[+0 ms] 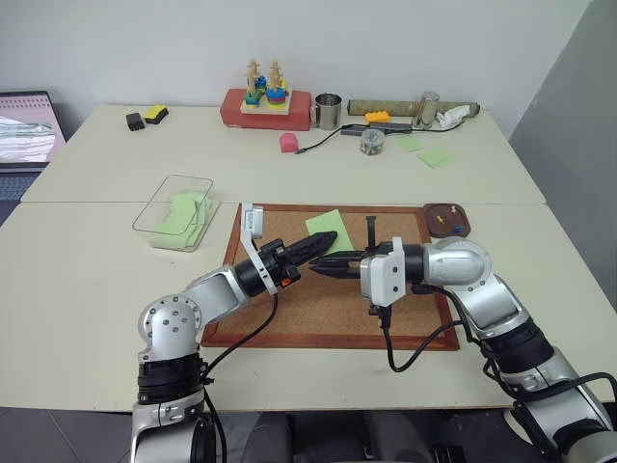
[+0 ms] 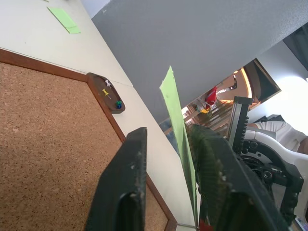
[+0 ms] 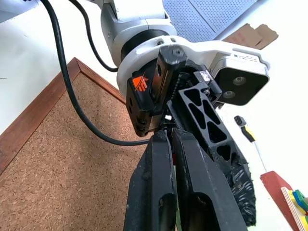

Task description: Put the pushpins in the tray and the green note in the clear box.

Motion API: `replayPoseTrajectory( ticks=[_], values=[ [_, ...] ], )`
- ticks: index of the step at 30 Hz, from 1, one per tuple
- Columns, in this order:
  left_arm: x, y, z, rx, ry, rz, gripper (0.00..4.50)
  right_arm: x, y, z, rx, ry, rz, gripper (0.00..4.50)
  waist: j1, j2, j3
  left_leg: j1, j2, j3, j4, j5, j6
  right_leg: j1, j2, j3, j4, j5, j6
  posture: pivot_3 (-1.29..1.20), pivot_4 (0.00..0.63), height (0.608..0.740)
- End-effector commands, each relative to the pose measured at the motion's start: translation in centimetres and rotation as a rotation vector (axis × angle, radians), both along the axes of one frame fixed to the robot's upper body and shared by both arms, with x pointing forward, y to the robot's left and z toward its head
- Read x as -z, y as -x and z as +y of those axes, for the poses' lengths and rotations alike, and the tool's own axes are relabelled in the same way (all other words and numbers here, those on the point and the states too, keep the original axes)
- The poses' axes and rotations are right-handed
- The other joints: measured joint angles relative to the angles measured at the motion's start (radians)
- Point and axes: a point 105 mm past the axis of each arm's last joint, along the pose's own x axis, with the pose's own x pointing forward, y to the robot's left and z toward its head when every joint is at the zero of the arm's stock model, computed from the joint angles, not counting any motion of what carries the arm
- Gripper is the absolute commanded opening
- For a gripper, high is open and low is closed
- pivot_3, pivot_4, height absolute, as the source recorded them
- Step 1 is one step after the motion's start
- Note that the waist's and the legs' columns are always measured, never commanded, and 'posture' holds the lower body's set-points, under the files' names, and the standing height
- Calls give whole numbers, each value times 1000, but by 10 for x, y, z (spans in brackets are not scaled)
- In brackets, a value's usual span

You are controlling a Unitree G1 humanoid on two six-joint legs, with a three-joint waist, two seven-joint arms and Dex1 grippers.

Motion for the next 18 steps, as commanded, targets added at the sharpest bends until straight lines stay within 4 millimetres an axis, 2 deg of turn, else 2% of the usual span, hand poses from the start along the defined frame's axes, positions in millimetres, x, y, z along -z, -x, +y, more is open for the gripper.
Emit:
replayPoseTrajectory(
  ticks=[1, 3, 9, 13, 18],
  values=[
    [-13, 4, -1, 18, 19, -61, 458, -12, 5, 2, -27, -14, -44, 0, 0, 0, 0, 0, 0, 0, 0, 0, 0, 0, 0, 0, 0, 0, 0, 0, 150, 740],
    [-13, 4, -1, 19, 19, -64, 71, -12, 5, 2, -27, -13, -43, 0, 0, 0, 0, 0, 0, 0, 0, 0, 0, 0, 0, 0, 0, 0, 0, 0, 150, 740],
    [-10, 4, 0, 10, -5, -67, 71, -14, 3, 0, -16, -14, -53, 0, 0, 0, 0, 0, 0, 0, 0, 0, 0, 0, 0, 0, 0, 0, 0, 0, 150, 740],
    [7, -13, 10, -101, -147, -78, 71, -20, 0, -6, 13, -29, -64, 0, 0, 0, 0, 0, 0, 0, 0, 0, 0, 0, 0, 0, 0, 0, 0, 0, 150, 740],
    [14, -25, 24, -166, -225, -109, 71, -26, -4, -17, 53, -43, -61, 0, 1, 0, 0, 0, 0, 0, 0, 0, 0, 0, 0, 0, 0, 0, 0, 0, 150, 740]
  ],
)
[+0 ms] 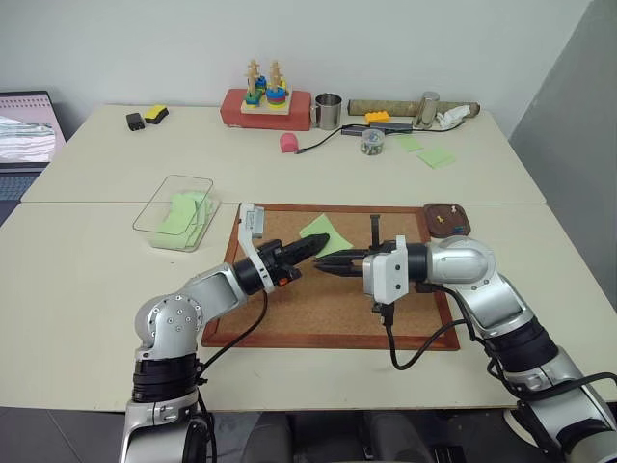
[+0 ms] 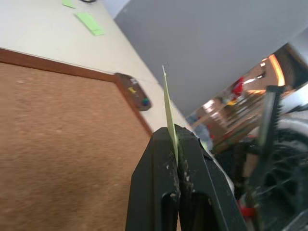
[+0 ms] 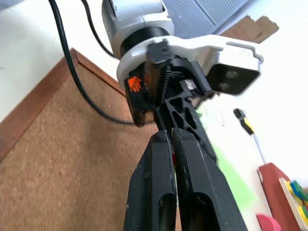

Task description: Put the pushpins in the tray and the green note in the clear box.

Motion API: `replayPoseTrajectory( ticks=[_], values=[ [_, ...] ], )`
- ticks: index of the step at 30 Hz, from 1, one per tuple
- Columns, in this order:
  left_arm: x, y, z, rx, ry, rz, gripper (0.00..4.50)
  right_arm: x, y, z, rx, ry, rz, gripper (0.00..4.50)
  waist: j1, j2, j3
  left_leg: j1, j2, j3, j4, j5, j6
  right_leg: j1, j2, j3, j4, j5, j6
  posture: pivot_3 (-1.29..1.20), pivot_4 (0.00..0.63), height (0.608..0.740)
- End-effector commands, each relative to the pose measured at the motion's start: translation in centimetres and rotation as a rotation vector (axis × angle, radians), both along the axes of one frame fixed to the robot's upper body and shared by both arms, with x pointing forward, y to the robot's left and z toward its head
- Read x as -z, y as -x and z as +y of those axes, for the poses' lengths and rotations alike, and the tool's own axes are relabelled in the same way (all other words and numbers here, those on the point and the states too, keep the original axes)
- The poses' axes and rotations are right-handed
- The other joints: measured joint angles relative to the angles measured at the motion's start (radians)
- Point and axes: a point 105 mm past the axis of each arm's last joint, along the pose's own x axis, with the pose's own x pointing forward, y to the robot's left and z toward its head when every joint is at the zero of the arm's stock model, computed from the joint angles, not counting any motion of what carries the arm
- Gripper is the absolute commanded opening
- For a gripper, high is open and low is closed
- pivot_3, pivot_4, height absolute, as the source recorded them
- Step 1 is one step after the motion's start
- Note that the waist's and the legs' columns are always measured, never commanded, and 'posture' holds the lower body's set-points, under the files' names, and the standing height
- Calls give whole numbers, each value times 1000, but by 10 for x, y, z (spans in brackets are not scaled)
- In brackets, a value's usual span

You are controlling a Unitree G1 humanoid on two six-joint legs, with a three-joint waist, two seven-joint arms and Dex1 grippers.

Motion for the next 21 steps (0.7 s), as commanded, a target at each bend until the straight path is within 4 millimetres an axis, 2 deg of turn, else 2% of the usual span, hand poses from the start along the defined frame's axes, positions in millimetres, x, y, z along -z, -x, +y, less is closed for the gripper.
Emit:
replayPoseTrajectory(
  ticks=[1, 6, 8, 13, 16, 21],
  values=[
    [-2, -10, 12, -53, -38, -50, 71, -25, 3, -6, 9, -63, -62, 0, -1, 0, 0, 0, 0, 0, 0, 0, 0, 0, 0, 0, 0, 0, 0, 0, 150, 740],
    [-8, -12, 12, -50, -30, -73, 71, -25, -13, -24, 98, -77, -51, 0, 5, 0, 0, -1, 0, 0, 0, 0, 0, 0, 0, 0, -1, 0, 0, 0, 150, 740],
    [-12, -12, 11, -43, -29, -89, 71, -28, -26, -36, 190, -157, 18, 0, 7, 0, 0, 0, 0, 0, 0, 0, 0, 0, 0, 0, -1, 0, 0, 0, 150, 740],
    [-37, -2, -4, 41, -73, -211, 71, -14, -83, -98, 584, -306, 221, 0, 8, -1, 1, 0, 0, 0, 0, 0, 0, 0, 0, 0, 0, 0, 0, 0, 150, 740],
    [-47, 5, -18, 106, -222, -352, 71, -2, -105, -133, 774, -387, 354, 0, 10, -1, 1, -1, 0, 1, 0, 0, 0, 0, -1, 0, -1, 0, -1, 0, 150, 740],
    [-64, 20, -43, 234, -383, -594, 71, 12, -128, -178, 1013, -520, 508, 0, 8, -1, 1, -1, -1, 2, -1, 0, 0, -1, 0, 2, -1, 0, -1, 0, 150, 740]
  ],
)
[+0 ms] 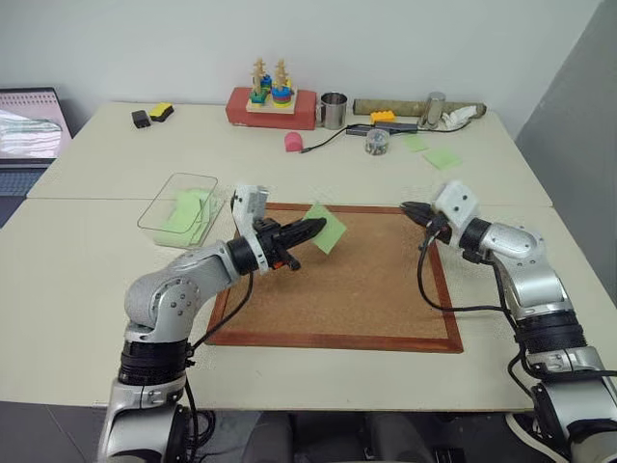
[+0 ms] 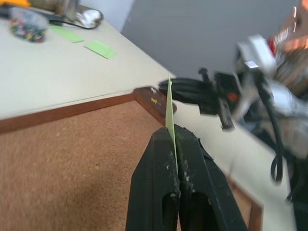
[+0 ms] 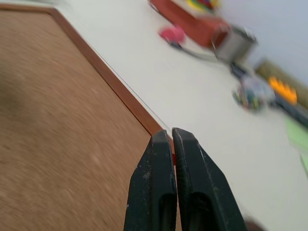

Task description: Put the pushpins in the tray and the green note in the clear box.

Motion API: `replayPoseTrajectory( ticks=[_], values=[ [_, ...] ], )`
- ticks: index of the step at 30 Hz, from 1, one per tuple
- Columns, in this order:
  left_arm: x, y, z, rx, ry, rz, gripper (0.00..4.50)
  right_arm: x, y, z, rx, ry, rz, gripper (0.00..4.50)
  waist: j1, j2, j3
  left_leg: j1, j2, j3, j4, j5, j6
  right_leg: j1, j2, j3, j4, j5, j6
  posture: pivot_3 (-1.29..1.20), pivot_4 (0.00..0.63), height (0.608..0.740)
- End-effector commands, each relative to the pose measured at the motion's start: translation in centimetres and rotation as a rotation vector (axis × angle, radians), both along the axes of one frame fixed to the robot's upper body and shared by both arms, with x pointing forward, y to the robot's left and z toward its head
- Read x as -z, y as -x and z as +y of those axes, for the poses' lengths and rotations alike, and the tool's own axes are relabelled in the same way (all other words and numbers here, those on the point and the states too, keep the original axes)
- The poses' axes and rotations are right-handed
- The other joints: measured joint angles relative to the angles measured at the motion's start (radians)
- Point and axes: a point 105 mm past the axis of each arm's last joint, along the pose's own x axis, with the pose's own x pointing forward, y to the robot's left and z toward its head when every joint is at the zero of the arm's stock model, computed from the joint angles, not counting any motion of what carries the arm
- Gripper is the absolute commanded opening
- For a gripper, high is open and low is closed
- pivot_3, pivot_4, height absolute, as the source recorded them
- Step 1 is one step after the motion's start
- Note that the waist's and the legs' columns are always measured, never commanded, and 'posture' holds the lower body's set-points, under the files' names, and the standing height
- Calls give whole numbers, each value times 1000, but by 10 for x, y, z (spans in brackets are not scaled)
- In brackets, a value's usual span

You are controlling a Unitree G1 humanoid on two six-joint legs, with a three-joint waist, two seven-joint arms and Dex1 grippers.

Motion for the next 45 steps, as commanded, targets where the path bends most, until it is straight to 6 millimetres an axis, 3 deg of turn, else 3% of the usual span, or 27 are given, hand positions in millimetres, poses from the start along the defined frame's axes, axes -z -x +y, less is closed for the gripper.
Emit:
replayPoseTrajectory(
  ticks=[1, 5, 10, 18, 23, 26, 28, 29, 34, 38, 41, 45],
  values=[
    [-20, 15, -22, 114, -96, -222, 71, -13, -15, -32, 175, -141, 21, 0, -1, 0, 0, 0, 0, 0, 0, 0, 0, 0, 0, 0, 0, 0, 0, 0, 150, 740],
    [-18, 20, -35, 155, -115, -283, 71, -13, -26, -51, 302, -220, 39, 0, -7, 0, 0, 0, 0, 1, 0, 0, 0, 0, 1, 1, 0, 0, 0, 0, 150, 740],
    [-13, 24, -38, 176, -132, -290, 71, -5, -30, -62, 368, -305, 105, 0, -13, 1, 0, 0, 0, 1, 0, 0, 0, -1, 1, 1, 0, 0, 0, 0, 150, 740],
    [-11, 19, -33, 162, -145, -293, 0, 1, -30, -63, 369, -378, 163, 1615, -20, 1, 0, 0, 0, 1, 0, 0, 0, -1, 1, 1, 0, 0, 0, 0, 150, 740],
    [-9, 17, -32, 144, -147, -293, 0, 0, -29, -65, 364, -384, 162, 2934, -21, 1, 0, 0, 0, 1, 0, 0, 0, -1, 1, 1, 0, 0, 0, 0, 150, 740],
    [-12, 14, -29, 121, -136, -286, 0, -10, -29, -65, 347, -392, 121, 3469, -21, 1, 0, 0, 0, 1, 0, 0, 0, 0, 1, 1, 0, 0, 0, 0, 150, 740],
    [-16, 8, -21, 78, -118, -278, 0, -25, -27, -52, 256, -382, 68, 3833, -21, 1, 0, 0, 0, 1, 0, 0, 0, -1, 1, 1, 0, 0, 0, 0, 150, 740],
    [-21, 1, -13, 32, -108, -277, 0, -32, -22, -38, 171, -366, 59, 4048, -22, 1, 1, 0, 0, 1, 0, 0, 0, -1, 1, 1, 0, 0, 0, 0, 150, 740],
    [-36, -38, 26, -242, -95, -310, 0, -49, 14, 23, -185, -327, 70, 4048, -25, 3, 2, 0, 2, 0, 0, 0, 0, -1, 2, 0, 0, 0, 1, 0, 150, 740],
    [-47, -75, 90, -631, -137, -351, 0, -72, 58, 78, -459, -360, 64, 4048, -24, 3, 2, -1, 1, -2, 0, 0, 0, -1, 2, -1, 0, 0, 1, 0, 150, 740],
    [-51, -83, 128, -838, -159, -375, 0, -86, 80, 103, -567, -395, 64, 4048, -25, 3, 2, -1, 2, -2, 0, 0, 0, -1, 2, -1, 1, 0, 0, 0, 150, 740],
    [-48, -78, 197, -1183, -256, -395, 0, -103, 112, 136, -711, -428, 71, 4048, -18, 3, 2, -2, 1, -4, 0, 0, 0, -1, 1, -3, 0, 0, 0, 0, 150, 740]
  ],
)
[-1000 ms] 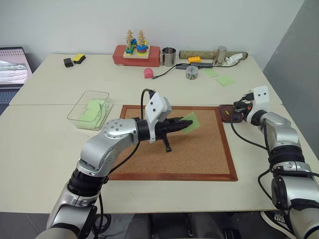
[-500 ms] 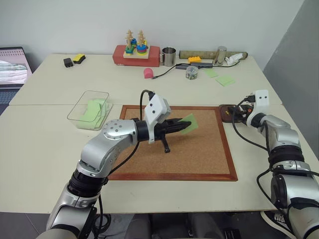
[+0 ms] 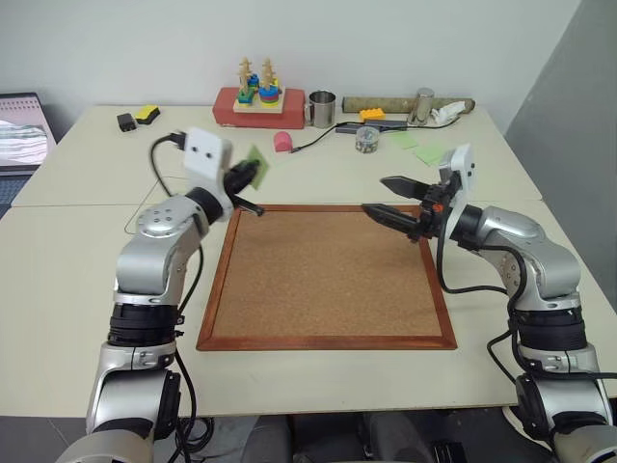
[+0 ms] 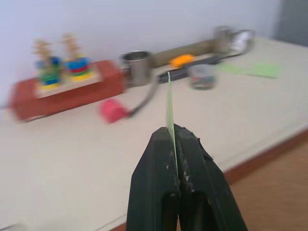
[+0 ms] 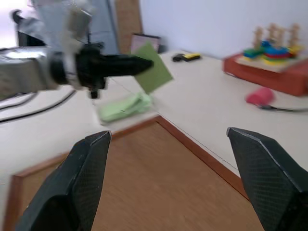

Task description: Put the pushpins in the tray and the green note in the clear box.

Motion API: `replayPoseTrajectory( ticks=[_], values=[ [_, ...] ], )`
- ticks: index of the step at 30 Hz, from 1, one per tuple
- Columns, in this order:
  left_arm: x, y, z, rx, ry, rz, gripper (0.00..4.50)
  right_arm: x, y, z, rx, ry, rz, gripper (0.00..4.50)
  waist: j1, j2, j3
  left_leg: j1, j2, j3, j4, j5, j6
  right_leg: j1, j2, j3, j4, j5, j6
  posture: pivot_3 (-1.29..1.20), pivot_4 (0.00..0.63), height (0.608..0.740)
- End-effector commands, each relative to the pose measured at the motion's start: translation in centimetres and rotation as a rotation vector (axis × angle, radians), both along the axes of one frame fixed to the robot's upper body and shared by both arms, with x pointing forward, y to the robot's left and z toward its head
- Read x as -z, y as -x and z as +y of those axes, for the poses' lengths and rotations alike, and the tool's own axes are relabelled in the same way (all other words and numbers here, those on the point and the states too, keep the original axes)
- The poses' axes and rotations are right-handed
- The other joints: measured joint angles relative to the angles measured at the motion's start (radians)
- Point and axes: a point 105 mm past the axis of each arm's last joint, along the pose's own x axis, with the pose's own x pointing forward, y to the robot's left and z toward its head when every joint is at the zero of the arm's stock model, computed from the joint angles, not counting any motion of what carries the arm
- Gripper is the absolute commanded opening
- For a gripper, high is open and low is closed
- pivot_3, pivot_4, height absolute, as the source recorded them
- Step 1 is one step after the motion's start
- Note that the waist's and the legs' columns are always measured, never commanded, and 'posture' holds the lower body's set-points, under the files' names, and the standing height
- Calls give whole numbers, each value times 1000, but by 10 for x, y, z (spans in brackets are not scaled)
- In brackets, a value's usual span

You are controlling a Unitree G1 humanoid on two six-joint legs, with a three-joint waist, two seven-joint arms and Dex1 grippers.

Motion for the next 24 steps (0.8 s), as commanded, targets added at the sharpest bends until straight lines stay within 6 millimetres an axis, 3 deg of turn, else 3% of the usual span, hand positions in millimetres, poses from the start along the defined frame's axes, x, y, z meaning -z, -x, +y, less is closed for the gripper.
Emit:
replayPoseTrajectory(
  ticks=[1, 4, 9, 10, 11, 20, 22, 24],
  values=[
    [-17, 10, 68, -338, -35, -97, 0, -24, 33, 28, -139, -39, -44, 4048, 1, 0, 0, 0, 0, 0, 0, 0, 0, 0, 0, 0, 0, 0, 0, 0, 150, 740],
    [-10, 16, 93, -461, 18, -80, 0, -25, 40, 33, -167, -39, -31, 4048, 4, 0, 0, 0, 0, 0, 0, 0, 0, 0, -1, -1, 0, 0, 0, 0, 150, 740],
    [7, 17, 95, -444, 115, -28, 0, -20, 34, 30, -147, -16, -24, 4048, 22, 0, 0, 0, -1, -1, 0, 0, 0, 0, -1, -2, 0, 0, 0, 0, 150, 740],
    [8, 17, 94, -432, 129, -27, 398, -20, 33, 29, -144, -14, -25, 4058, 22, 0, 0, 0, -1, -1, 0, 0, 0, 0, -1, -2, 0, 0, 0, 0, 150, 740],
    [8, 17, 93, -429, 134, -28, 424, -20, 32, 29, -141, -14, -25, 4058, 22, 0, 0, 0, -1, -1, 0, 0, 0, 0, -1, -2, 0, 0, 0, 0, 150, 740],
    [8, 18, 97, -431, 151, -30, 2214, -21, 27, 26, -124, -8, -36, 4058, 18, -1, 0, 0, 0, -1, 0, 0, 0, 0, -1, -2, 0, 0, 0, 0, 150, 740],
    [7, 16, 85, -358, 132, -26, 2630, -20, 24, 23, -103, -3, -38, 4058, 18, -1, 0, 0, 0, -1, 0, 0, 0, 0, -1, -2, 0, 0, 0, 0, 150, 740],
    [14, 14, 55, -177, 97, 33, 3007, -14, 14, 15, -34, 31, -53, 4058, 18, -1, 0, 0, 0, -1, 0, 0, 0, 0, -1, -2, 0, 0, 0, 0, 150, 740]
  ],
)
